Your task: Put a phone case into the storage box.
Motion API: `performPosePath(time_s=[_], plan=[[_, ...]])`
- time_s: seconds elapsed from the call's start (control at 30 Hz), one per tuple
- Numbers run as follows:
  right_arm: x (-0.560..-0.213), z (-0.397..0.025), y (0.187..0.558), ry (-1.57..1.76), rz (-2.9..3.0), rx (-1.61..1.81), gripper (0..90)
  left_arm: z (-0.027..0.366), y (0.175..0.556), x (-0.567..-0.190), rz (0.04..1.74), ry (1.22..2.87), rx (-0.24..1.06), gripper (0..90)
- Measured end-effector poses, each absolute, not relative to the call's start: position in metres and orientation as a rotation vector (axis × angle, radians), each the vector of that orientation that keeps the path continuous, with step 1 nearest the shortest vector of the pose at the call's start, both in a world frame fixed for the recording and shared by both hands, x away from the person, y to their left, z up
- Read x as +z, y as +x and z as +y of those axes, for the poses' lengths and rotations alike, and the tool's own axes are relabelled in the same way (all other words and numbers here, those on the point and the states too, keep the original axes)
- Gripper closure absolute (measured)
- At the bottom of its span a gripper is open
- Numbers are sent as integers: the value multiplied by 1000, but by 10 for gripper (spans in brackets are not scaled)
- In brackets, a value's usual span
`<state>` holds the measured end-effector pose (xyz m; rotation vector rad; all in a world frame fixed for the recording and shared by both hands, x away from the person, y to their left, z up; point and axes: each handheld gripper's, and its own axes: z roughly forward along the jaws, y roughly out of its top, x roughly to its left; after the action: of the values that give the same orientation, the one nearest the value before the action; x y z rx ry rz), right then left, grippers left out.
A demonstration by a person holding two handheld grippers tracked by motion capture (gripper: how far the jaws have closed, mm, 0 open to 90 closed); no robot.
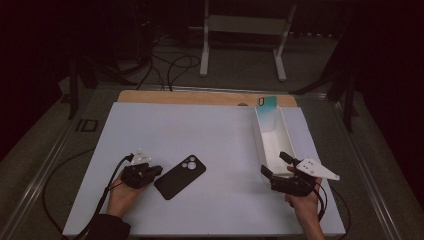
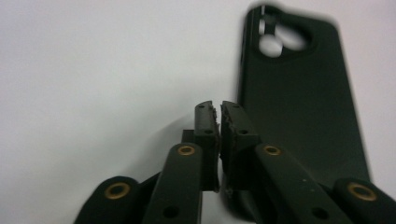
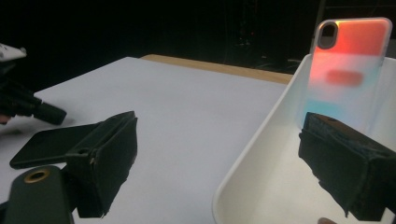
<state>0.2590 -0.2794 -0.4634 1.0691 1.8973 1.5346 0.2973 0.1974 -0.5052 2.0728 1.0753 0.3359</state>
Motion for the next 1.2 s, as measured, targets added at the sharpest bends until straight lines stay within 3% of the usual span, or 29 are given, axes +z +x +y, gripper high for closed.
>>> performPosePath(time_s=[0.2, 0.37, 0.5, 0.57, 0.6, 0.63, 0.7, 0.87, 1.2], plan=[[-463, -279, 258, 1066, 1912, 1527, 117, 210, 284, -485, 1012, 1899, 361, 671], [-463, -279, 258, 1060, 1915, 1522, 116, 214, 272, -478, 957, 1854, 391, 547], [-463, -279, 256, 1050, 1914, 1526, 106, 215, 260, -473, 951, 1860, 460, 353], [-463, -279, 256, 1048, 1913, 1524, 106, 217, 254, -471, 962, 1836, 490, 353], [-463, -279, 256, 1048, 1913, 1524, 106, 217, 254, -471, 962, 1836, 490, 259], [-463, -278, 255, 1046, 1915, 1521, 103, 221, 249, -468, 970, 1812, 523, 259], [-463, -277, 254, 1033, 1920, 1509, 103, 224, 246, -466, 971, 1805, 542, 160], [-463, -277, 253, 1018, 1916, 1526, 94, 230, 243, -466, 975, 1804, 555, 62], [-469, -275, 252, 996, 1934, 1479, 94, 235, 246, -464, 997, 1808, 520, 4]])
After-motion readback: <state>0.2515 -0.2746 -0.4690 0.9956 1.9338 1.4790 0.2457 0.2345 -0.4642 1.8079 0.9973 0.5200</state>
